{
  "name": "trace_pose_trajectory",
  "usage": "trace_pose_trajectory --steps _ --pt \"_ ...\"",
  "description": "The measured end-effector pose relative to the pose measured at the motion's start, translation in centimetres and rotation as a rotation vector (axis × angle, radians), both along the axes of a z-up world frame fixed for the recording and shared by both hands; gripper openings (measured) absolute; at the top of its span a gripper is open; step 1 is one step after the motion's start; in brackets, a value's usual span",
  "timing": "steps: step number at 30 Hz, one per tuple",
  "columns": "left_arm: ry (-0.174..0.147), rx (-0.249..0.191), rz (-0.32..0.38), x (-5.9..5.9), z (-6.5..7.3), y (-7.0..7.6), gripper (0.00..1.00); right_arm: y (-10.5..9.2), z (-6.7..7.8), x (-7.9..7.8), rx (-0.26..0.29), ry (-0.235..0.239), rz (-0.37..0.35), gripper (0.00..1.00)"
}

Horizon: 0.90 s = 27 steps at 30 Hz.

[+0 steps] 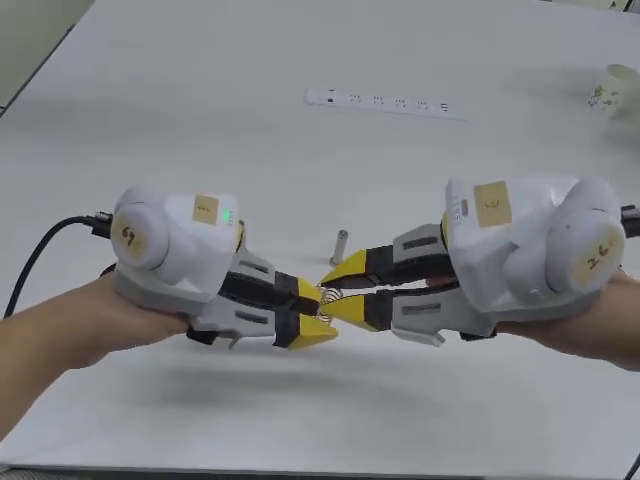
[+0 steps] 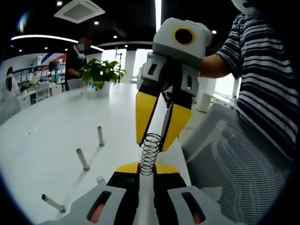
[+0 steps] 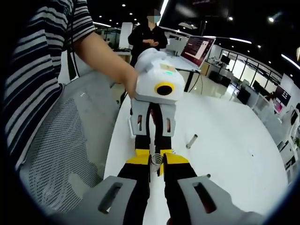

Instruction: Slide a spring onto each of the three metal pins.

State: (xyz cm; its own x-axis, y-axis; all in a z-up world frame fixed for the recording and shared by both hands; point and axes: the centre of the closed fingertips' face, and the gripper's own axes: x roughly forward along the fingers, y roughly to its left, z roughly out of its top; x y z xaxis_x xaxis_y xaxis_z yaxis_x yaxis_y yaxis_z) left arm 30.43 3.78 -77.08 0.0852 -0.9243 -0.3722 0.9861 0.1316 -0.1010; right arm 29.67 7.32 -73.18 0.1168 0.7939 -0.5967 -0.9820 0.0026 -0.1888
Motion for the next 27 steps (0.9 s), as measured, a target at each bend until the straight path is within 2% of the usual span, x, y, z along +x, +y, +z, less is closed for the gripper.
trace_pose_trajectory --steps 6,10,13,21,23,25,27 --pt "-0.007 0.002 0.000 0.01 0.12 0.03 0.02 0.26 0.27 0.16 0.023 -0.012 -0.009 0.07" --pt "-0.007 -0.007 0.006 -0.01 0.43 0.20 0.02 0.48 0.56 0.14 0.048 -0.001 -0.021 0.07" --pt "-0.015 0.002 0.007 0.01 0.40 0.24 0.03 0.64 0.50 0.05 0.039 -0.017 -0.011 0.07" --pt "0.013 -0.002 0.027 -0.05 0.42 0.46 0.04 0.69 0.62 0.12 0.021 -0.031 0.006 0.07" --pt "-0.007 0.014 0.028 0.02 0.26 0.56 0.07 0.85 0.83 0.14 0.025 -0.031 0.010 0.07" --pt "-0.013 0.020 0.039 0.23 0.17 0.64 0.11 1.00 1.01 0.29 0.031 -0.034 0.007 0.07" --pt "-0.010 0.008 0.053 0.44 0.40 0.74 0.11 1.00 0.96 0.45 0.023 -0.040 0.008 0.07"
